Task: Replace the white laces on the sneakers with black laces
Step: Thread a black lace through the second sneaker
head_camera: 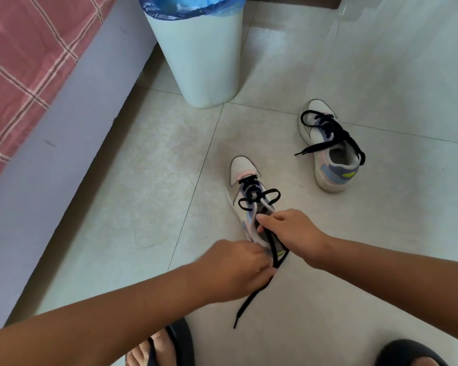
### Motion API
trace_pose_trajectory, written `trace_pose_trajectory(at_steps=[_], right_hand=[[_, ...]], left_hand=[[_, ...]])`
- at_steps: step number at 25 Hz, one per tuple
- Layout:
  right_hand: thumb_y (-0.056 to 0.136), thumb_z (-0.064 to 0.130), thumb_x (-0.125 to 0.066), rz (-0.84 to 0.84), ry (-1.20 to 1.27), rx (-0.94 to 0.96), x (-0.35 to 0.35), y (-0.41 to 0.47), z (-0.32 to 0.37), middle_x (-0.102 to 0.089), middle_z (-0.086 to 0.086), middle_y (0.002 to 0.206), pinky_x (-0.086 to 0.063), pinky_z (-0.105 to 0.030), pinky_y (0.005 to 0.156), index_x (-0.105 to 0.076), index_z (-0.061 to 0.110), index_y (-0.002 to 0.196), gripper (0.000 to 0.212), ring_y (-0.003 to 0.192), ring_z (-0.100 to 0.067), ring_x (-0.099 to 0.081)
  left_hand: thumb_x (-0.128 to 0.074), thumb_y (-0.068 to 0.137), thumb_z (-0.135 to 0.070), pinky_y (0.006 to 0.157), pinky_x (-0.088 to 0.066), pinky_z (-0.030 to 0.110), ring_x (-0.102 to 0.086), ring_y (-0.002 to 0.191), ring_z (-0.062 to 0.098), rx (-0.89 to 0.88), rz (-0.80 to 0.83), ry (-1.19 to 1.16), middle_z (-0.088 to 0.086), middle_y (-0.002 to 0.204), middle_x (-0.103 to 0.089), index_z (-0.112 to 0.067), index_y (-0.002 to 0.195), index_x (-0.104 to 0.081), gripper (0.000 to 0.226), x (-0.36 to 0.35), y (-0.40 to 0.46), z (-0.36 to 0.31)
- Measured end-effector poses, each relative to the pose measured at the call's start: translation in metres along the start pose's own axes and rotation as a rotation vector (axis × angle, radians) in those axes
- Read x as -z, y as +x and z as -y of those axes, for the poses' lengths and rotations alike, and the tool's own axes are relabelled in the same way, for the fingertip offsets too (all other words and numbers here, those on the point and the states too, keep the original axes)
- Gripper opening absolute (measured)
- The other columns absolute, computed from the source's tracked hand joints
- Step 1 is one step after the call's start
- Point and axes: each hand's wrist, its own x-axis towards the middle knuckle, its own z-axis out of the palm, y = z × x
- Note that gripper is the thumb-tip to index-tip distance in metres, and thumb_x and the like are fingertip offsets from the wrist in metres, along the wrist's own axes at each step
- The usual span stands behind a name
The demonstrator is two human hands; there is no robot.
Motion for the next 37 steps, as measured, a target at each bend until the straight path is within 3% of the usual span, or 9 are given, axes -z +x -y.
trace_pose_trajectory(at_steps=[4,8,12,16,20,26,32,35,37], right_hand=[[0.093,0.024,-0.055,0.043,0.067,-0.040,0.009,-0.013,0.004,-0.059,-0.003,0.071,-0.040,-0.011,0.053,-0.069,0.006,0.082,0.026,0.060,-0.010,-0.051],[0.095,0.018,-0.050,0.315,0.598,-0.241,0.016,-0.021,0.007,-0.059,-0.005,0.067,-0.051,-0.028,0.061,-0.060,0.009,0.091,0.014,0.057,-0.013,-0.057],[0.091,0.012,-0.054,0.396,0.737,-0.298,0.021,-0.026,0.010,-0.043,-0.001,0.062,-0.047,-0.024,0.051,-0.058,0.010,0.087,0.006,0.046,-0.009,-0.040],[0.096,0.022,-0.048,0.411,0.670,-0.255,0.022,-0.042,0.004,-0.052,-0.002,0.071,-0.047,-0.028,0.069,-0.062,0.012,0.083,0.021,0.063,-0.011,-0.052],[0.089,0.030,-0.053,0.557,0.751,-0.219,0.019,-0.079,-0.002,-0.059,-0.005,0.072,-0.049,-0.025,0.069,-0.062,0.016,0.066,0.028,0.069,-0.013,-0.057],[0.087,0.029,-0.053,0.607,0.839,-0.227,0.020,-0.100,0.000,-0.044,-0.005,0.050,-0.050,-0.024,0.061,-0.052,0.010,0.072,0.024,0.051,-0.018,-0.049],[0.088,0.037,-0.048,0.807,0.562,-0.154,0.022,-0.097,-0.008,-0.041,0.003,0.050,-0.047,-0.028,0.080,-0.054,0.020,0.073,0.023,0.046,-0.011,-0.038],[0.098,0.038,-0.044,0.922,-0.069,-0.013,0.033,-0.076,-0.018,-0.062,0.001,0.075,-0.042,-0.029,0.082,-0.059,0.019,0.086,0.028,0.068,-0.011,-0.054],[0.096,0.048,-0.042,0.770,-0.702,0.074,0.047,-0.047,-0.030,-0.061,0.001,0.105,-0.041,-0.029,0.086,-0.059,0.017,0.107,0.037,0.093,-0.011,-0.054]], left_hand=[[-0.050,0.092,-0.045,0.091,-0.041,0.032,-0.046,0.117,0.018,0.486,0.020,-0.086,-0.001,0.127,-0.047,-0.019,0.131,-0.043,0.048,0.004,0.024,0.041],[-0.076,0.073,-0.041,0.114,-0.021,0.037,-0.025,0.139,0.015,0.516,-0.063,-0.455,-0.003,0.149,-0.031,-0.020,0.149,-0.015,0.100,-0.015,0.061,0.059],[-0.077,0.064,-0.033,0.112,-0.029,0.044,-0.028,0.139,0.013,0.543,-0.115,-0.642,-0.006,0.149,-0.034,-0.022,0.150,-0.011,0.108,-0.040,0.071,0.067],[-0.078,0.068,-0.013,0.109,-0.037,0.032,-0.036,0.133,0.005,0.559,-0.185,-0.742,-0.008,0.144,-0.041,-0.021,0.146,-0.020,0.098,-0.043,0.065,0.068],[-0.086,0.064,-0.028,0.104,-0.039,0.026,-0.042,0.128,0.004,0.535,-0.195,-0.650,-0.013,0.138,-0.048,-0.023,0.142,-0.027,0.098,-0.043,0.066,0.077],[-0.085,0.063,-0.035,0.103,-0.040,0.031,-0.042,0.127,0.005,0.517,-0.174,-0.603,-0.018,0.136,-0.048,-0.029,0.137,-0.034,0.090,-0.043,0.065,0.079],[-0.083,0.063,-0.042,0.103,-0.041,0.038,-0.041,0.129,0.009,0.478,-0.114,-0.551,-0.016,0.139,-0.043,-0.031,0.138,-0.035,0.090,-0.042,0.063,0.078],[-0.083,0.066,-0.037,0.105,-0.037,0.029,-0.040,0.130,0.012,0.445,-0.089,-0.521,-0.010,0.141,-0.042,-0.025,0.141,-0.034,0.090,-0.036,0.064,0.073],[-0.080,0.071,-0.028,0.105,-0.032,0.023,-0.037,0.131,0.014,0.356,-0.080,-0.422,-0.003,0.145,-0.039,-0.019,0.143,-0.031,0.088,-0.029,0.060,0.069]])
